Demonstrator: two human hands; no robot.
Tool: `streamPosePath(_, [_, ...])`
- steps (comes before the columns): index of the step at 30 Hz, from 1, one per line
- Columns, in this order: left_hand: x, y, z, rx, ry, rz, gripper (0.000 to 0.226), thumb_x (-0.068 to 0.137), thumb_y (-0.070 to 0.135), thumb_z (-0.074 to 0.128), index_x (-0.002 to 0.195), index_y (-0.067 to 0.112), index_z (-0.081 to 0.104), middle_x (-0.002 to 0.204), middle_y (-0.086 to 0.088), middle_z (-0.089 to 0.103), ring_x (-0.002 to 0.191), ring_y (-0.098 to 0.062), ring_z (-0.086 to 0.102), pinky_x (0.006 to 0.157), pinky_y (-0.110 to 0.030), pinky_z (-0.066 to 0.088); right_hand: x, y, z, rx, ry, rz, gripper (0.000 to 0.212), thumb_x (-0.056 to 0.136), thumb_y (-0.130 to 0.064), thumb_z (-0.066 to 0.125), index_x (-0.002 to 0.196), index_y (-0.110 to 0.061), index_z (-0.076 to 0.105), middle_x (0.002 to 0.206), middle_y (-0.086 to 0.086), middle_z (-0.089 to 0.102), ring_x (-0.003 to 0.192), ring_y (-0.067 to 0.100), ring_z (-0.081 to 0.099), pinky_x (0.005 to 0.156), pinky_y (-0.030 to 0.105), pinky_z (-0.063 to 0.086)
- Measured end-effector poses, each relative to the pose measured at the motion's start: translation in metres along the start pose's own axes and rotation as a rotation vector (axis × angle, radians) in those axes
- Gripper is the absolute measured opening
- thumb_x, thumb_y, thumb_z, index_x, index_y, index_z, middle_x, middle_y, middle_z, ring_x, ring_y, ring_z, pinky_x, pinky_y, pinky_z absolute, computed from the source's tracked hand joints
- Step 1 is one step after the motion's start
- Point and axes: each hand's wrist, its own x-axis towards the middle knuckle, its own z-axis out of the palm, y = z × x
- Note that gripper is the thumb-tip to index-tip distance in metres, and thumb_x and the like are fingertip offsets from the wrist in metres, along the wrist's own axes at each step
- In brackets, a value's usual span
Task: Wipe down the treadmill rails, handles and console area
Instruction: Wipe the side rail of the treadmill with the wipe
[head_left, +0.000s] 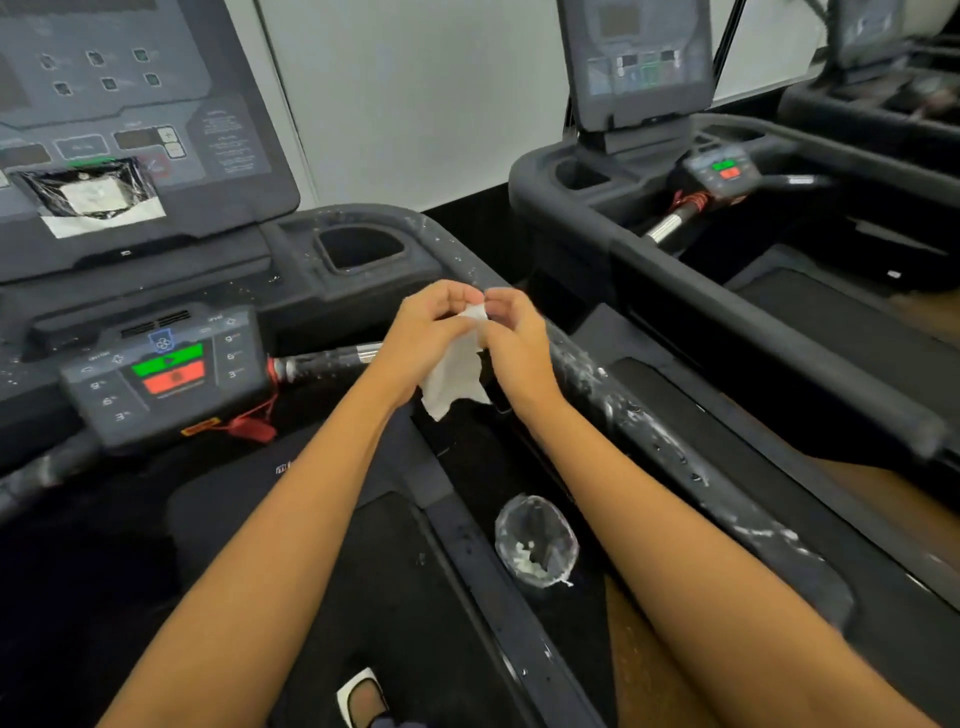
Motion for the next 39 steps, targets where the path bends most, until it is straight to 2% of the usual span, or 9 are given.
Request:
streamPosePath(5, [-0.030,0.009,0.026,0.072,0.011,0.054,0.029,0.088,0.006,0.059,0.111,0.022,0.066,0.100,0.004,0.068,0.096,-0.009,0.065,0.085,-0.027,0.053,-0.031,0.007,-0.044,-0.133,-0.131,-0.037,0.018,0.081,-0.016,0.067,0.069,-0.005,0.062,0.065,0.008,0.060,0.061,0.015,0.055,0.055,0.029,0.044])
streamPosePath(11, [-0.050,-0.007,0.037,0.138,-0.121,-0.084,0.018,0.091,0.032,0.063,0.091,0.016,0.070,0.087,0.001,0.070,0.080,-0.008,0.063,0.073,-0.028,0.050,-0.054,0.009,-0.078,-0.118,-0.036,-0.083,0.018,0.087,-0.024,0.067,0.073,-0.012,0.068,0.072,0.005,0.069,0.068,0.018,0.064,0.062,0.031,0.051])
streamPosePath(20, [-0.052,0.000,0.064,0.048,-0.062,0.101,0.020,0.097,0.019,0.052,0.081,0.017,0.064,0.077,0.002,0.062,0.075,-0.011,0.054,0.071,-0.032,0.045,-0.071,0.003,-0.112,-0.189,-0.020,-0.058,0.018,0.089,-0.022,0.065,0.072,-0.015,0.068,0.067,0.007,0.062,0.063,0.011,0.055,0.060,0.026,0.046])
streamPosePath(23, [-0.048,0.004,0.077,0.044,-0.118,0.119,0.014,0.096,0.020,0.052,0.093,0.014,0.064,0.085,-0.008,0.068,0.078,-0.025,0.062,0.071,-0.038,0.051,-0.079,0.001,-0.121,-0.251,0.058,0.002,0.033,0.086,-0.025,0.065,0.060,-0.012,0.049,0.057,-0.002,0.044,0.056,0.012,0.041,0.056,0.030,0.034])
streamPosePath(26, [-0.050,0.001,0.103,0.109,-0.165,0.157,0.013,0.096,0.019,0.053,0.089,0.015,0.063,0.081,-0.001,0.065,0.071,-0.009,0.058,0.065,-0.025,0.047,-0.092,0.003,-0.136,-0.395,0.225,0.091,0.032,0.082,-0.019,0.059,0.057,-0.016,0.040,0.056,-0.002,0.039,0.055,0.014,0.036,0.052,0.030,0.030])
streamPosePath(32, [-0.065,-0.007,0.179,0.082,-0.352,0.095,0.014,0.094,0.026,0.057,0.088,0.017,0.066,0.079,-0.005,0.067,0.073,-0.020,0.062,0.068,-0.036,0.051,-0.122,-0.001,-0.191,-0.625,0.487,0.334,0.016,0.072,-0.020,0.048,0.065,-0.006,0.049,0.060,0.006,0.042,0.055,0.022,0.034,0.052,0.028,0.029])
streamPosePath(34, [-0.071,-0.011,0.199,0.124,-0.377,0.107,0.013,0.092,0.027,0.060,0.087,0.017,0.067,0.080,-0.002,0.068,0.076,-0.019,0.063,0.073,-0.038,0.053,-0.132,0.003,-0.210,-0.703,0.493,0.422,0.019,0.075,-0.024,0.048,0.070,-0.007,0.057,0.067,0.011,0.057,0.057,0.026,0.044,0.053,0.028,0.033])
streamPosePath(36, [-0.073,-0.020,0.214,0.263,-0.358,0.175,0.009,0.087,0.028,0.065,0.091,0.019,0.067,0.094,0.004,0.061,0.082,-0.011,0.057,0.078,-0.030,0.051,-0.138,0.015,-0.224,-0.852,0.483,0.525,0.028,0.081,-0.027,0.049,0.097,-0.012,0.066,0.100,0.011,0.065,0.085,0.033,0.058,0.067,0.035,0.042])
streamPosePath(39, [-0.069,-0.034,0.225,0.433,-0.306,0.290,0.029,0.082,0.029,0.070,0.109,0.021,0.062,0.116,0.002,0.043,0.105,-0.015,0.044,0.092,-0.027,0.039,-0.145,0.039,-0.223,-1.122,0.511,0.538,0.056,0.089,-0.029,0.052,0.141,-0.012,0.040,0.145,0.016,0.036,0.133,0.039,0.031,0.099,0.052,0.034])
